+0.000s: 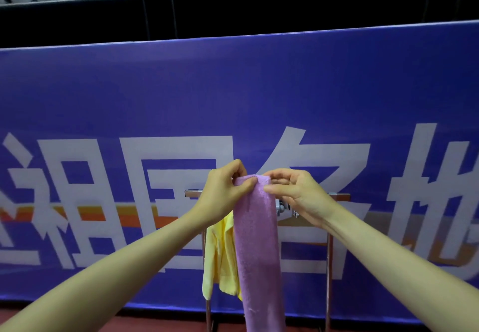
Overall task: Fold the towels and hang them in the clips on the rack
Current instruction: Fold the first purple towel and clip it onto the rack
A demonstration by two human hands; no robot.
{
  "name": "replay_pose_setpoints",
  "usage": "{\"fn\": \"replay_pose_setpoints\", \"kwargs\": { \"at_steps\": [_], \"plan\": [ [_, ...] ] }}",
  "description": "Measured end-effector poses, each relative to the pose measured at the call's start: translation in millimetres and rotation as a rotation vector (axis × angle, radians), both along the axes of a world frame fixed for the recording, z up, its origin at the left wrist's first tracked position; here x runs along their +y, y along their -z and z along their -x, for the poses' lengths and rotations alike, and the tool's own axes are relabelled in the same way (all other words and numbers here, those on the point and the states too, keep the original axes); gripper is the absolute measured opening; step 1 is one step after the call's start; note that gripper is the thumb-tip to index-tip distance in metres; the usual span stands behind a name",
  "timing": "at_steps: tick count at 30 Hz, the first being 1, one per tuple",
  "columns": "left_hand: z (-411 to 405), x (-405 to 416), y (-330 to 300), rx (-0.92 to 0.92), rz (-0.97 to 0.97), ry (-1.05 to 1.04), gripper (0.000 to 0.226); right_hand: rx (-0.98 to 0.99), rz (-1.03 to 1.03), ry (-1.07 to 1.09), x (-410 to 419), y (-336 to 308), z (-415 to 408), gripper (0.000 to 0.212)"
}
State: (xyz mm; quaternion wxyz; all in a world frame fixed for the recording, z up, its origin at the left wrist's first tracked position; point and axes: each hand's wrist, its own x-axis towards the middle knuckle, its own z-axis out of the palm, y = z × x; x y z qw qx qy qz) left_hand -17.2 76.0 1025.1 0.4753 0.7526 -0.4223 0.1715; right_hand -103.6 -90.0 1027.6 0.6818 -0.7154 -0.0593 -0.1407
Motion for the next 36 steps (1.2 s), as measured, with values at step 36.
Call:
{"fn": "replay_pose_setpoints", "kwargs": {
  "at_steps": [36],
  "plan": [
    [-11.5, -48.9, 146.0, 0.88, 0.001, 0.399, 0.025, -0.137, -0.074, 0.418, -42.1, -99.3, -11.2, 0.02]
  ]
}}
